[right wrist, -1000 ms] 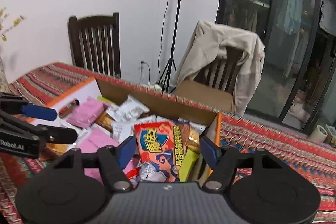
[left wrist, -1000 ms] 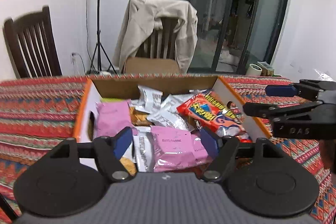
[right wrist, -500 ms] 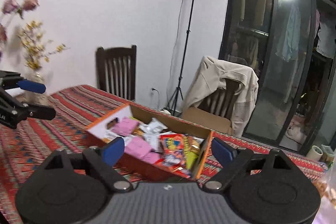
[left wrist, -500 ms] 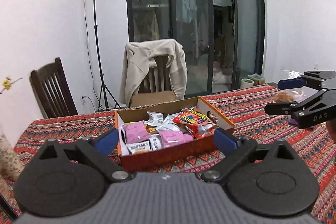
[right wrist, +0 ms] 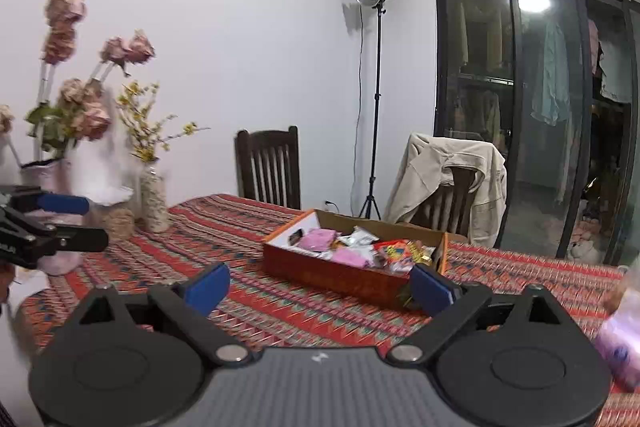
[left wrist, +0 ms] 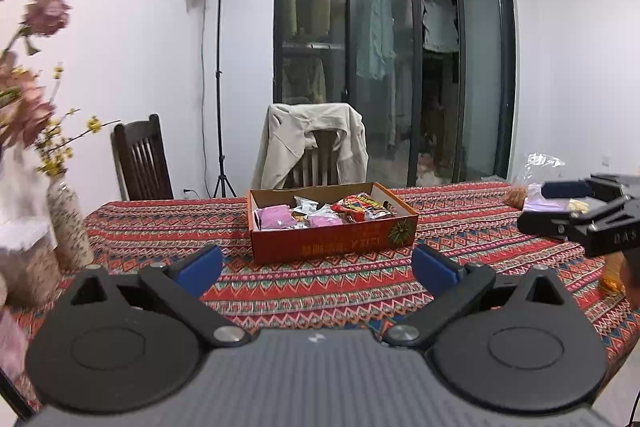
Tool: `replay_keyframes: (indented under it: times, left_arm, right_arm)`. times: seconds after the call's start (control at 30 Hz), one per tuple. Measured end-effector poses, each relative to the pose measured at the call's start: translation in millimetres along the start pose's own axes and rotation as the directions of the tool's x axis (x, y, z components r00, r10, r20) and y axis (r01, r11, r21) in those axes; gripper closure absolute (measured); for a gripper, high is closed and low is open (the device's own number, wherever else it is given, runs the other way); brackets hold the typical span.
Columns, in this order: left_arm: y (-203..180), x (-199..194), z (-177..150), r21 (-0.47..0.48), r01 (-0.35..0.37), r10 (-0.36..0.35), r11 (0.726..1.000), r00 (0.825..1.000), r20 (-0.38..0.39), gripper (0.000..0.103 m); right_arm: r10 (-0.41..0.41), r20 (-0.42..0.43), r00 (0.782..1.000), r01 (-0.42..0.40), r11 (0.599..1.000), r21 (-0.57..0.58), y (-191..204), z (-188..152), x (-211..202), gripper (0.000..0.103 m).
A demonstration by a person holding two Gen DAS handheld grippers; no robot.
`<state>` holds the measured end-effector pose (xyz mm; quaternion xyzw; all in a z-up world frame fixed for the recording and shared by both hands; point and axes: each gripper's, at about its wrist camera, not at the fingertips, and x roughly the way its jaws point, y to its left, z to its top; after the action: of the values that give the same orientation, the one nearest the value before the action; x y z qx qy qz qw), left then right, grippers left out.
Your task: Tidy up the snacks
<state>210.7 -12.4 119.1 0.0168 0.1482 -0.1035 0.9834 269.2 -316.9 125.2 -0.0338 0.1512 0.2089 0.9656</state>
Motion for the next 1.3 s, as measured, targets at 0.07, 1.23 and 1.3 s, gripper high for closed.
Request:
replay_keyframes:
  times: [0.07, 1.23, 1.3]
  left_arm:
    - [-5, -15, -15, -0.012, -0.005, 0.005, 1.0, 1.0, 0.006, 0.0]
    - [-47, -157, -187, -0.033, -0.139, 0.14, 0.99, 0.989, 0.041, 0.0]
    - [-47, -156, -187, -0.034, -0.137, 0.138, 0.99, 0.99, 0.04, 0.0]
  right_arm:
    - [-0.009, 0.016, 1.0, 0.009, 1.0, 0.006, 12, -16, -18, 0.004]
    - [-0.12, 0.06, 0.991, 0.113, 0.988, 0.105, 160, -206, -162, 0.0]
    - [-0.126, 0.046, 0.991, 0.121, 0.987, 0.109, 158, -206, -159, 0.0]
